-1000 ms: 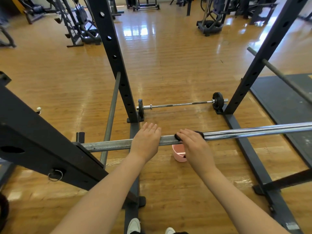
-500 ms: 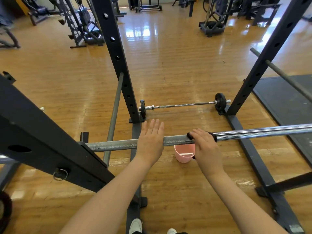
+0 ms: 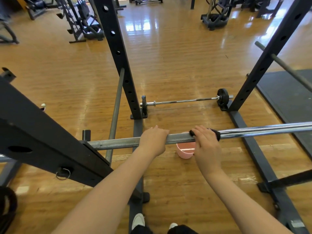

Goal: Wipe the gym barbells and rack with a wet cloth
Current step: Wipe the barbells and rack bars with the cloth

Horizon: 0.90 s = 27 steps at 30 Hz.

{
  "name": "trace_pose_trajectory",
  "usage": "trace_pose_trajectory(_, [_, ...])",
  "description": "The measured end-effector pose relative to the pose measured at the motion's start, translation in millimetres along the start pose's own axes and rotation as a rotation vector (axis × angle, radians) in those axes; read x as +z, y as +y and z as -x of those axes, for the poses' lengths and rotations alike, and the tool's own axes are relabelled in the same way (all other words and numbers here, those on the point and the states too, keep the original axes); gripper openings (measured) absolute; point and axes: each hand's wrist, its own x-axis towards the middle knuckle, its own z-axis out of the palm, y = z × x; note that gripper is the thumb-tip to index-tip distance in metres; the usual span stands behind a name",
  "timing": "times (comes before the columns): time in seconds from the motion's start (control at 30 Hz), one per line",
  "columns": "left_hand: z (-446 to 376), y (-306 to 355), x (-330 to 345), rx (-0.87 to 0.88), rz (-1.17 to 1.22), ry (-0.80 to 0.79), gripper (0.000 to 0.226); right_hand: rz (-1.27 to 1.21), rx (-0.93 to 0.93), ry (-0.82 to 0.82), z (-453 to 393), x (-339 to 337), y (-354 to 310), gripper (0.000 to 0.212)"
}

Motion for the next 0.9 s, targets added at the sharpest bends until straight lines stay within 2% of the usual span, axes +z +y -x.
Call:
trace_pose_trajectory(0.07, [-2.7,-2.7,0.5,0.032,0.022,-0.01,0.051,-0.033,-0.03,-0.055,4.4,16.4,-18.5,0.024])
trace_pose_trajectory(0.1, [-2.3,-2.9,1.6,0.049,0.03,0.014,0.055,-0.041,-0.056,-0.101,7.3,20.3,-22.7,0.03])
trace_pose_trajectory(0.13, [-1.0,-2.6,3.4,0.058,0.031,0.061,0.059,-0.038,-0.098,-0.147,9.4,21.3,-20.1,0.034])
trace_pose_trajectory(0.2, [3.6,-3.2,8.8,0.087,0.007,0.176,0.063,-0.019,-0.188,-0.161,10.1,11.2,-6.9,0.027])
trace_pose_trajectory(0.27, [6.9,-5.4,14.9,0.141,-0.031,0.233,0.063,-0.001,-0.166,-0.09,8.7,-4.2,8.7,0.031])
trace_pose_trajectory(0.37, [8.0,-7.3,17.6,0.195,-0.107,0.266,0.066,-0.016,-0.004,-0.004,1.4,-9.6,10.1,0.036])
trace_pose_trajectory(0.47, [4.6,-6.0,21.2,0.173,-0.134,0.318,0.062,-0.04,-0.017,-0.066,2.3,13.7,-22.0,0.026])
trace_pose_trajectory(0.53, [4.8,-5.4,22.2,0.17,-0.137,0.352,0.058,-0.049,-0.106,-0.144,6.4,21.8,-33.9,0.03])
trace_pose_trajectory(0.63, [9.1,-1.1,17.9,0.143,-0.151,0.306,0.054,-0.041,-0.199,-0.202,4.1,6.5,-13.9,0.03])
trace_pose_trajectory(0.8, [5.1,0.5,13.5,0.13,-0.127,0.188,0.055,-0.016,0.013,-0.074,6.9,-20.3,37.3,0.036])
trace_pose_trajectory(0.9, [-2.2,-2.9,8.9,0.139,-0.084,0.086,0.055,-0.034,0.071,-0.05,3.2,-4.2,14.8,0.033])
